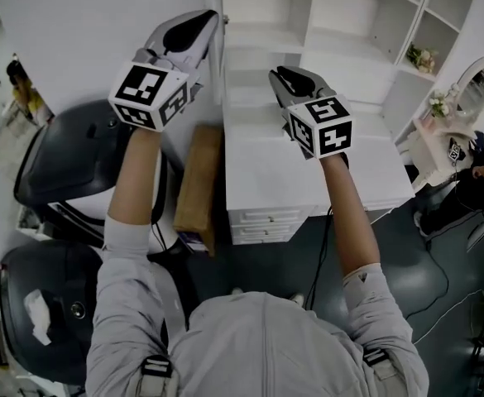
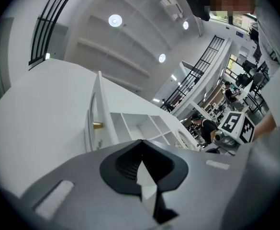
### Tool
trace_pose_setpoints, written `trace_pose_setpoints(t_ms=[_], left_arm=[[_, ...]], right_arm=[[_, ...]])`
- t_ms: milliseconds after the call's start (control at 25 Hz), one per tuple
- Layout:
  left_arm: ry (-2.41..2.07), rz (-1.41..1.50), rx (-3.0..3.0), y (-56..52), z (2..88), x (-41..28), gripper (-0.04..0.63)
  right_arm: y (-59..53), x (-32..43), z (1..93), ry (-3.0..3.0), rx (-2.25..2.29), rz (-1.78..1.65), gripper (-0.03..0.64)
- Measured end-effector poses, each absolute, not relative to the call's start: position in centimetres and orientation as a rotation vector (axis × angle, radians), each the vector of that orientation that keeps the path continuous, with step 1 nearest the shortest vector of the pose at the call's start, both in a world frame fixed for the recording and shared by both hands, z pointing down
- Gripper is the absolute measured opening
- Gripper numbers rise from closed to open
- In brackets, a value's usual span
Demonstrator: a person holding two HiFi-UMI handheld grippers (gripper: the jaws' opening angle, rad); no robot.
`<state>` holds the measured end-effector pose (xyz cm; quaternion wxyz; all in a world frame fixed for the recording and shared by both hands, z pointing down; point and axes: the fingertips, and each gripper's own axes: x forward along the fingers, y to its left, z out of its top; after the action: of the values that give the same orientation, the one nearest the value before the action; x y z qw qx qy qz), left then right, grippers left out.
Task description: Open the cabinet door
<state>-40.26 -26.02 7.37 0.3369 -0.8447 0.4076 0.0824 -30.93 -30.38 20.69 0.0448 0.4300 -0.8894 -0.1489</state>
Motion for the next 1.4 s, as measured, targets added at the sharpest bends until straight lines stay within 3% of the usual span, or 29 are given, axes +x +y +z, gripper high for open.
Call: trace_pose_setpoints(t_ms=[320,760,1400], left_arm=[[1.109,0.139,-2.358,-25.4,18.0,-32.6,0.015],[1.169,-0.051,-2.433,-25.9,28.3,-25.2,0.015],[1.225,-0.115,-2.464,-25.2,32.4,-23.8,0.016]], right_arm=[[-27.2,-20.5,24.6,-2.6,1.375,-0.462,0.003],[-25.4,-8.7,29.3,-2.527,1.507,-0.361,0.002],[-24.5,-5.0,33.8,-2.5,1.518,-0.3,0.0]])
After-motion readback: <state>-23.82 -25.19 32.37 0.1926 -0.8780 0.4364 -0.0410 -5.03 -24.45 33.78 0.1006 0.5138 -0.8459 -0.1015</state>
